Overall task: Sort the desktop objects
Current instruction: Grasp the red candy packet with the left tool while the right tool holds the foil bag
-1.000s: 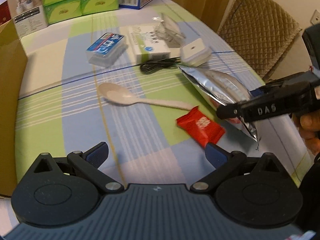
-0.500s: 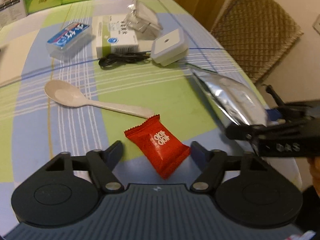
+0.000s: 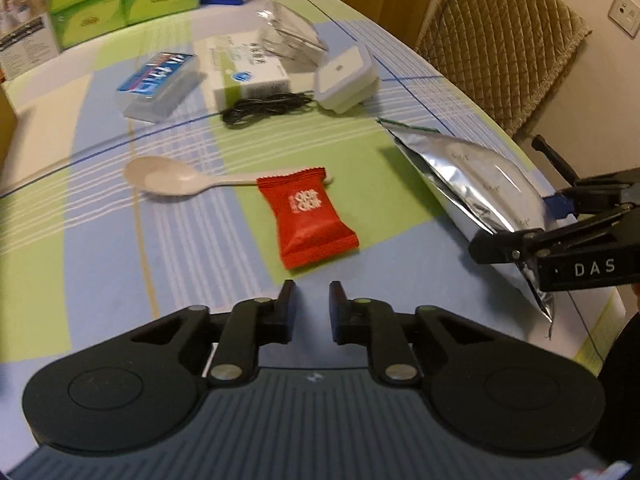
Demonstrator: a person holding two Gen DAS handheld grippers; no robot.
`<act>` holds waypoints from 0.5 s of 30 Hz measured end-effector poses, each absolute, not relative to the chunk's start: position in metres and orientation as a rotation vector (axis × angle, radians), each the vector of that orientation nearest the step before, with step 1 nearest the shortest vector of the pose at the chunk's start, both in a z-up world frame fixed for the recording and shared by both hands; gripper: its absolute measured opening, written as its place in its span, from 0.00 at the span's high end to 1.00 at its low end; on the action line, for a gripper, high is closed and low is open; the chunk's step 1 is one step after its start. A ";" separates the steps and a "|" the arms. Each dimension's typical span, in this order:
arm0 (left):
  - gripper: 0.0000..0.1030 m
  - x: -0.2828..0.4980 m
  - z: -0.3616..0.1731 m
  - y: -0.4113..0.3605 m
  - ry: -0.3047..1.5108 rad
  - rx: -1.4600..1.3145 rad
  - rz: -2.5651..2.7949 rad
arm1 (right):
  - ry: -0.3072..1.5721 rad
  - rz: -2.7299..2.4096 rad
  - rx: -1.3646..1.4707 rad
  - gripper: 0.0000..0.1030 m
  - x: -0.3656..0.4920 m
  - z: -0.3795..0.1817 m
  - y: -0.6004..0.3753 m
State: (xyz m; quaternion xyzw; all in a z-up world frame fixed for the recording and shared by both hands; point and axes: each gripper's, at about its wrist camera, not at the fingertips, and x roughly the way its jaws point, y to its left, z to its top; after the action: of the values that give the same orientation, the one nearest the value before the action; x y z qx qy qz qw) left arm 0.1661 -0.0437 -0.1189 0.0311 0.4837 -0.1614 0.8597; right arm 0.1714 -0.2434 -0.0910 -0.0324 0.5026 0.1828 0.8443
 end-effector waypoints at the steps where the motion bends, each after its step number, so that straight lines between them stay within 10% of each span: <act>1: 0.80 0.165 -0.117 -0.041 1.004 0.057 -0.333 | 1.056 0.381 -0.064 0.44 0.170 -0.091 -0.244; 7: 0.56 0.177 -0.112 -0.038 0.948 -0.010 -0.300 | 1.010 0.353 -0.091 0.44 0.169 -0.090 -0.241; 15: 0.52 0.203 -0.125 -0.056 0.950 -0.036 -0.297 | 0.988 0.360 -0.067 0.33 0.176 -0.094 -0.246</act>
State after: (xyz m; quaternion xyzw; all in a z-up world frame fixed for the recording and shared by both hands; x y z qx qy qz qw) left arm 0.2027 -0.0564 -0.1252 -0.0175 0.4558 -0.1423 0.8784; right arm 0.1762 -0.2460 -0.0937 -0.0318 0.4716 0.1716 0.8644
